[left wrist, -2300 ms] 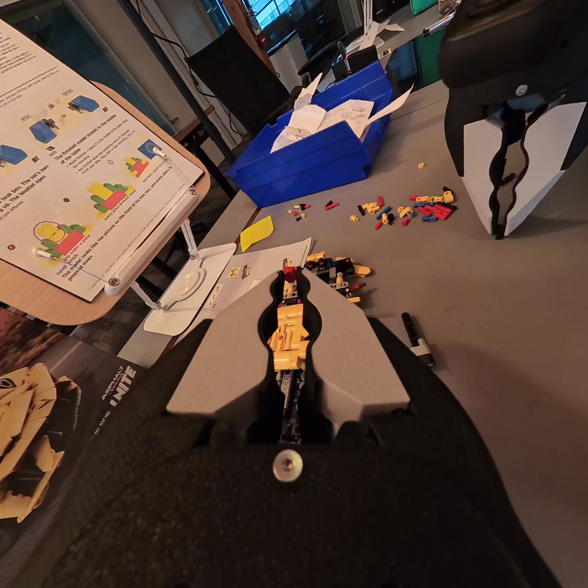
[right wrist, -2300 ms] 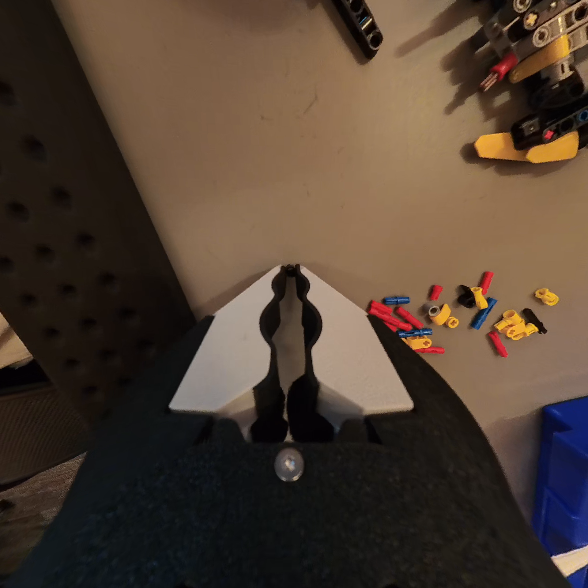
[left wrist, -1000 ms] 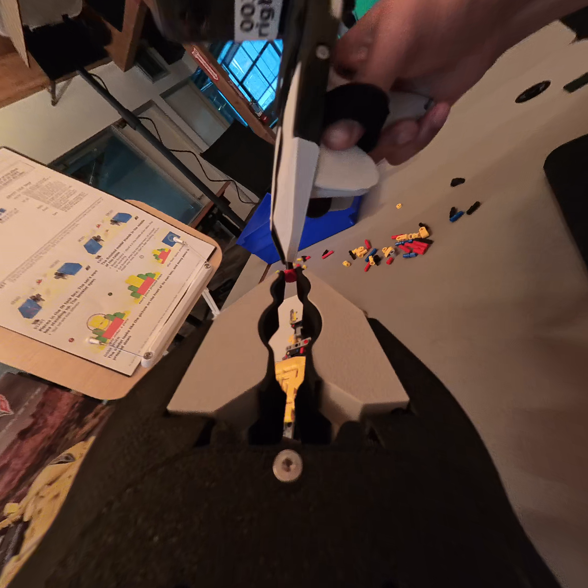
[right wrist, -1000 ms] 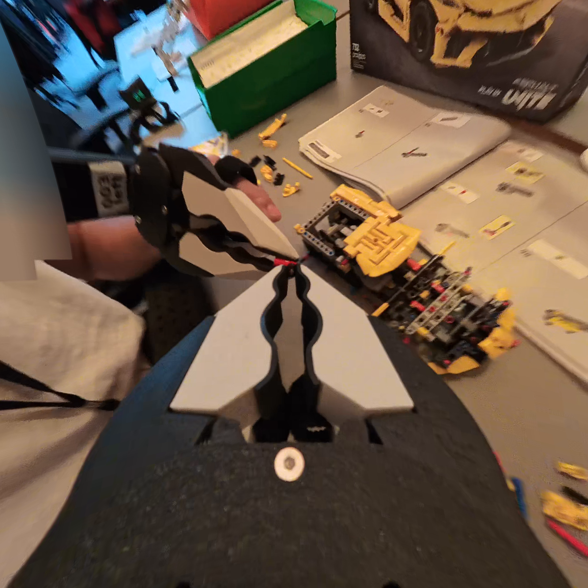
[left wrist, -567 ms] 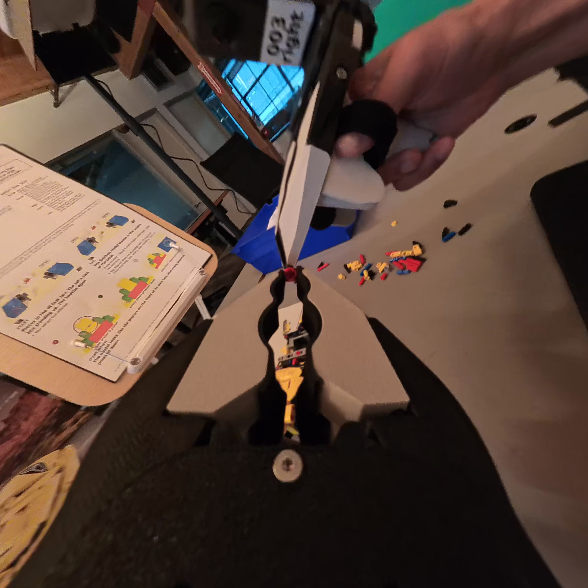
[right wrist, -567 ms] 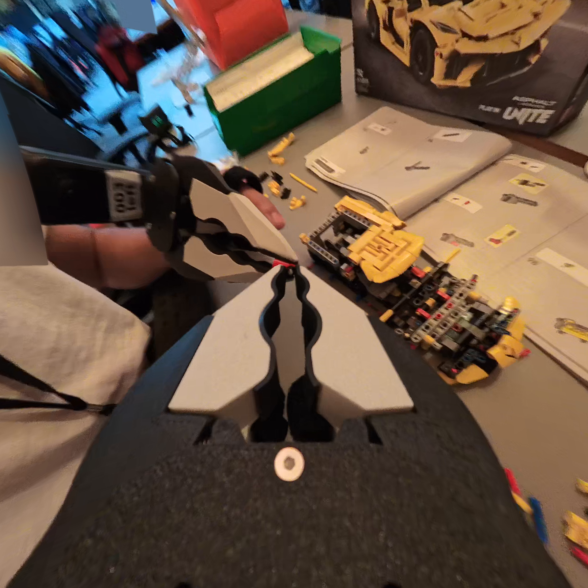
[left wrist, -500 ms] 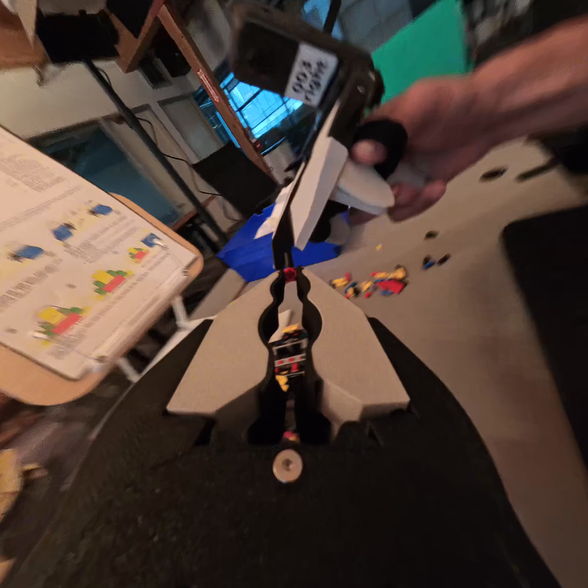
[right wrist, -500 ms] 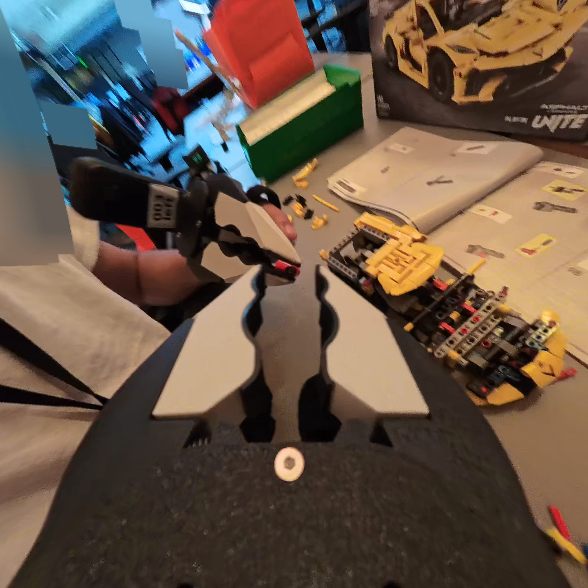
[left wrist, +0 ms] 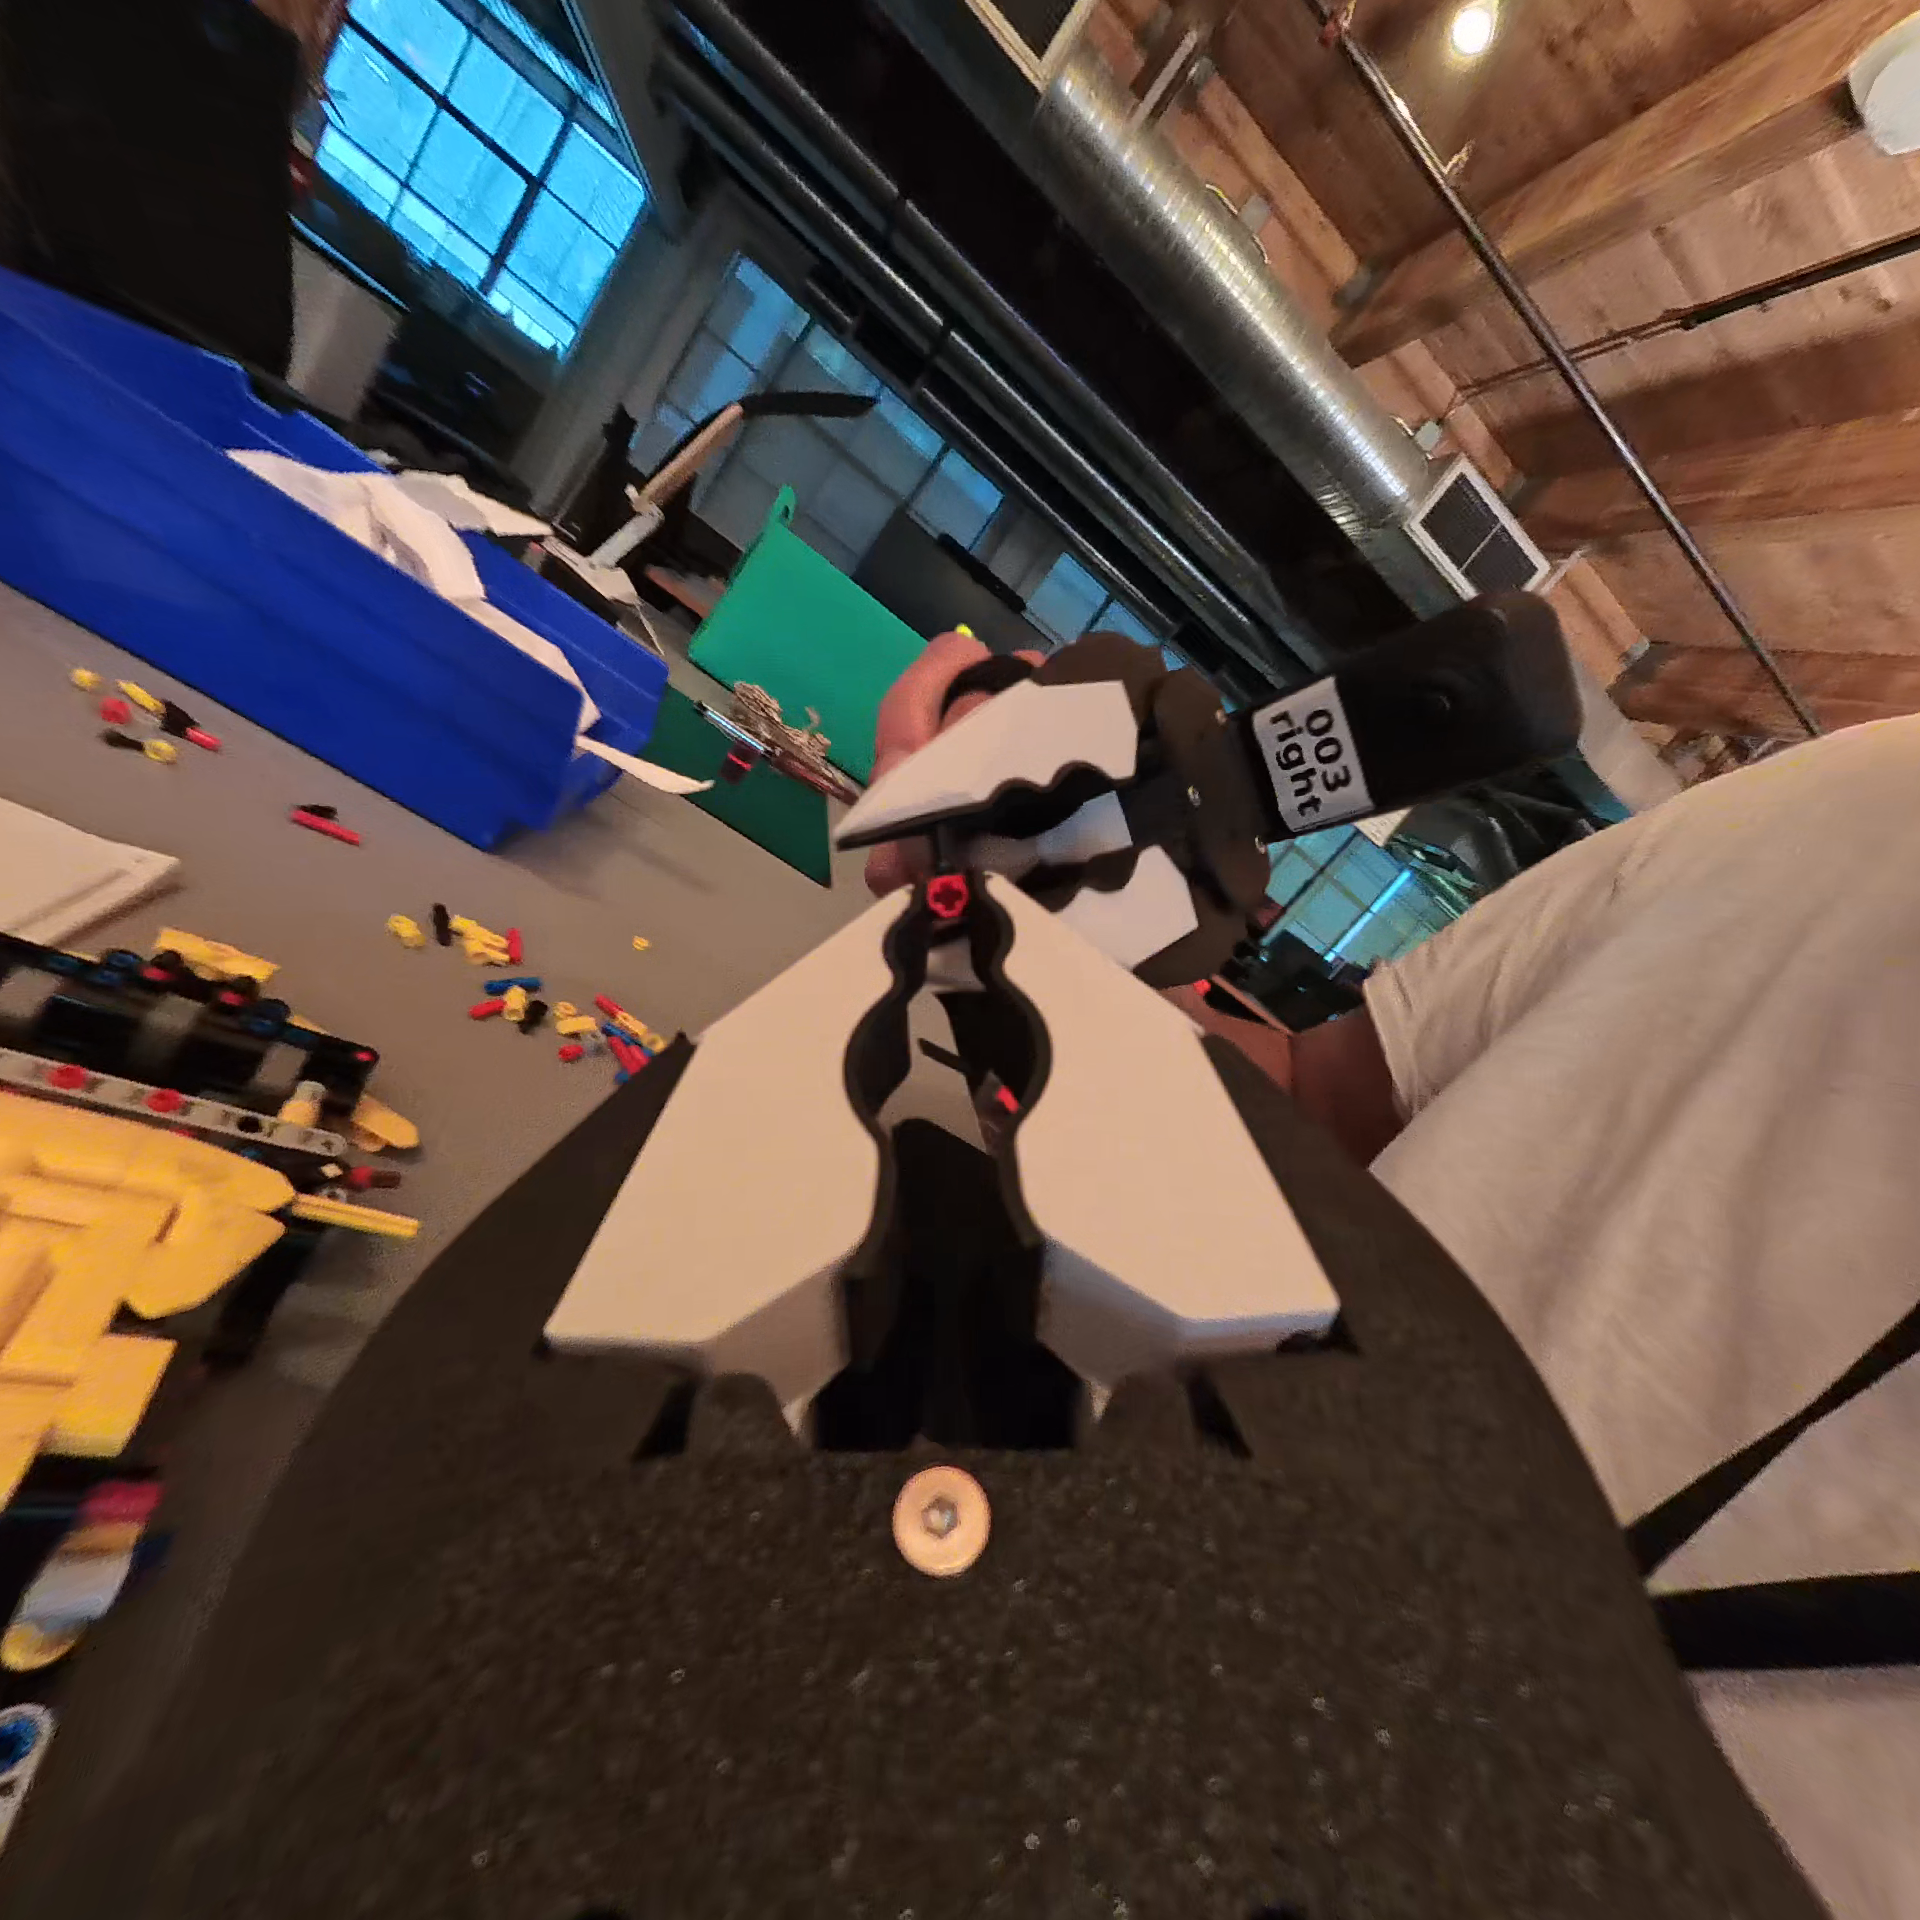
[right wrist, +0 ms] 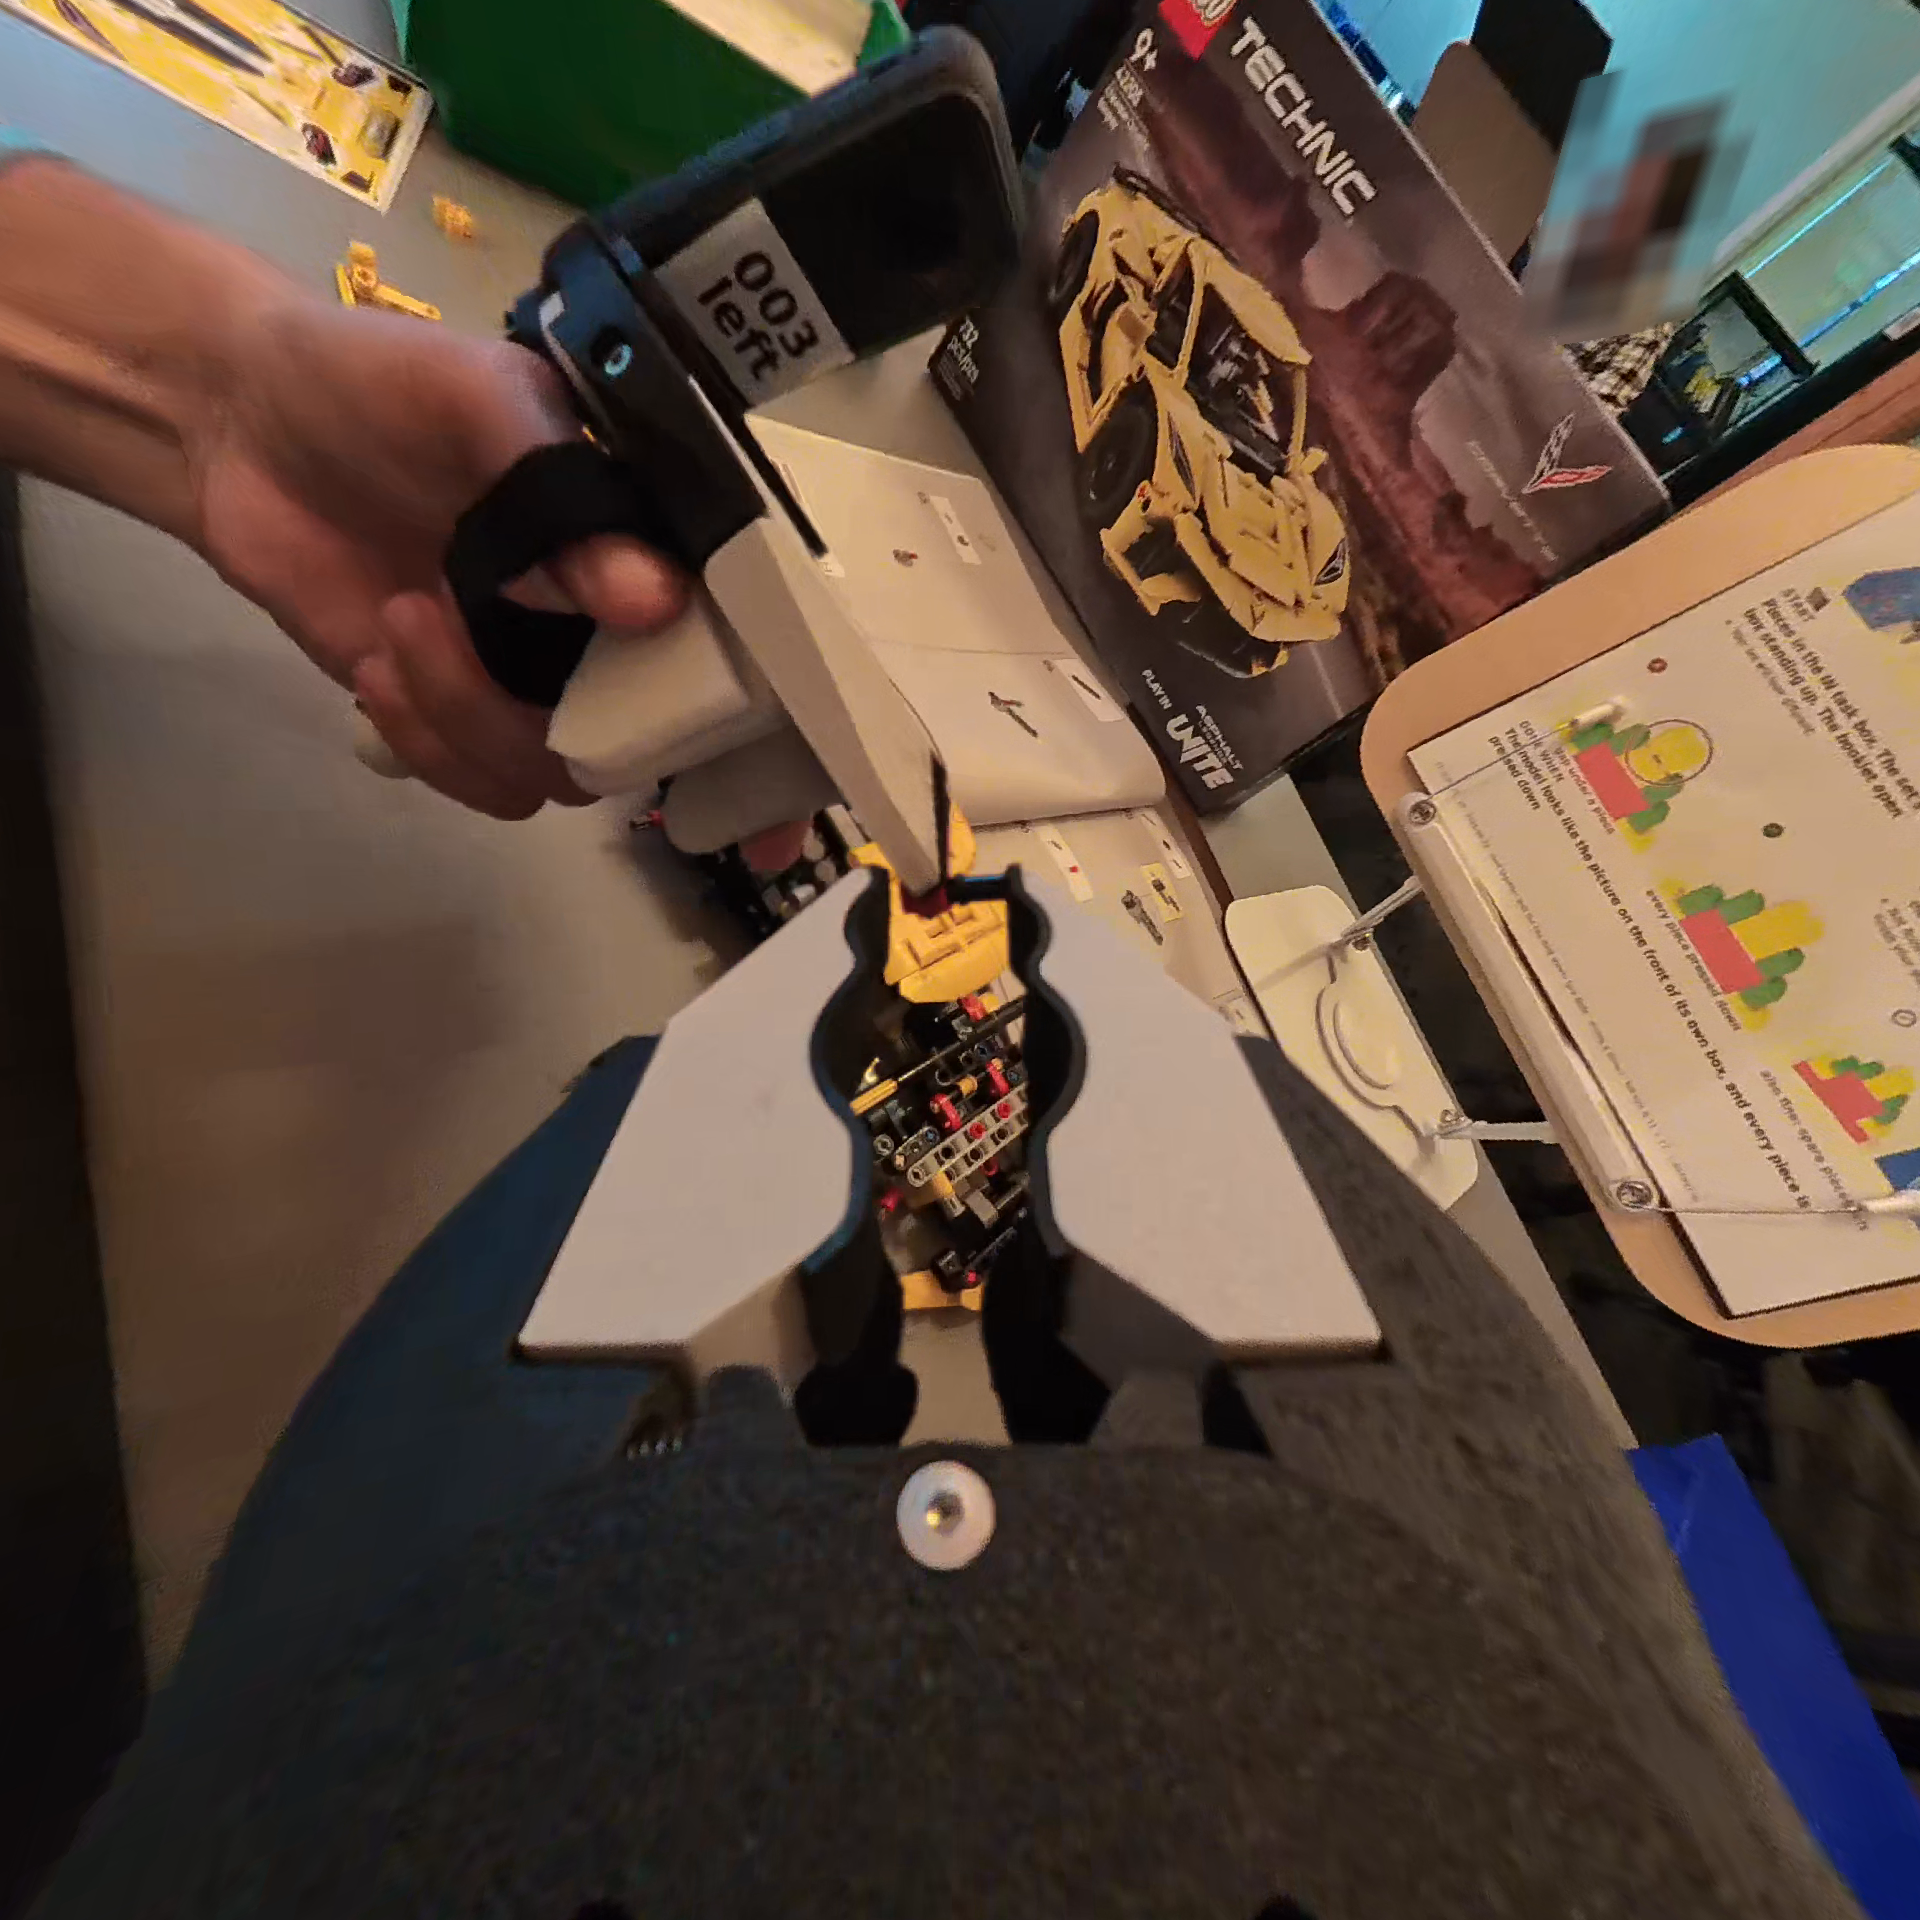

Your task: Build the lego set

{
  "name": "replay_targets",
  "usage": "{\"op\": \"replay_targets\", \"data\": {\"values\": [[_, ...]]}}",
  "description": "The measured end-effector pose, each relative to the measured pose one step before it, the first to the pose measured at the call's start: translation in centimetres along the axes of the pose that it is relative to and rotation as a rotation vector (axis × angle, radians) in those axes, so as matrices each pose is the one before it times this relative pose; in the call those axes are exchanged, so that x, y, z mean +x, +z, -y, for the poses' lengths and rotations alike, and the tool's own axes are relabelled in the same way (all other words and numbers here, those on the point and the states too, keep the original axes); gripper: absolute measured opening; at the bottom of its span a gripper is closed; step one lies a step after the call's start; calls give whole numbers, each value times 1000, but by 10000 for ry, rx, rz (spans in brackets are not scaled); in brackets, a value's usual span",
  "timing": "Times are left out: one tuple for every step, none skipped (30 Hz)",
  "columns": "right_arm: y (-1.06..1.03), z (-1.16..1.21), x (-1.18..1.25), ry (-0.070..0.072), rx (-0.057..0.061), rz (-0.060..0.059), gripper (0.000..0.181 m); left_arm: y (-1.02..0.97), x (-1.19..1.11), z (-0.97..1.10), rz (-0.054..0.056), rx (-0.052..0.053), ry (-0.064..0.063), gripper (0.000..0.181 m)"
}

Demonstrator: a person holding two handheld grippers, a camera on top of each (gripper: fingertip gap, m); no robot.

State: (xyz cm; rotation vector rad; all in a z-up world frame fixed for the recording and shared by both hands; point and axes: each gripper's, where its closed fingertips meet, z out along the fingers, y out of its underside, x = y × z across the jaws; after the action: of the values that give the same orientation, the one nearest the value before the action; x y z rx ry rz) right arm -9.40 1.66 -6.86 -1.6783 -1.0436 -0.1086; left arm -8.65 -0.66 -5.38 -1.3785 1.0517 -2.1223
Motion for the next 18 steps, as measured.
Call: {"op": "replay_targets", "data": {"values": [[-138,158,-35,-131,82,28,19,46,109,-79,-123,-37,-158,7],[-106,137,21,-72,51,-34,19,2,121,33,-112,21,-110,6],[-44,-1,19,-61,-41,-29,20,-16,-59,-22,15,-19,-46,6],[-29,-75,94,-96,-68,-101,23,-24,-125,-89,40,-64,-29,6],[-53,-12,47,-100,1,-94,22,-46,-144,23,56,12,-27,6],[-106,140,15,-70,82,-71,22,-37,-56,30,6,26,-28,6],[-67,91,-91,-47,17,9,20,-14,22,10,-46,4,-52,6],[50,-66,-48,-18,-72,-13,19,-3,-60,-14,9,0,-41,6],[59,-139,-28,-50,-98,-3,19,4,-116,-78,45,-21,-13,6],[17,-90,-18,-35,-49,13,18,-5,-73,-41,5,-9,-41,6],[18,-16,27,61,-39,45,18,-12,-39,27,-12,27,-45,6],[36,-8,-10,165,-69,130,18,-22,-3,42,-8,34,-16,6],[41,-12,-72,158,-71,165,16,-41,-9,40,-21,33,-34,6],[15,55,-82,142,-24,77,15,-43,56,38,-84,25,-84,6],[-36,118,-33,-125,93,-59,15,-39,86,-18,-114,-25,-106,6],[13,-60,-43,-224,-67,-55,15,-21,-38,-64,-22,-43,-33,6],[75,-130,-7,-59,-140,43,15,-18,-111,-40,42,-35,35,6],[27,-54,-54,59,-32,191,15,5,-32,-51,-3,-61,38,6]]}}
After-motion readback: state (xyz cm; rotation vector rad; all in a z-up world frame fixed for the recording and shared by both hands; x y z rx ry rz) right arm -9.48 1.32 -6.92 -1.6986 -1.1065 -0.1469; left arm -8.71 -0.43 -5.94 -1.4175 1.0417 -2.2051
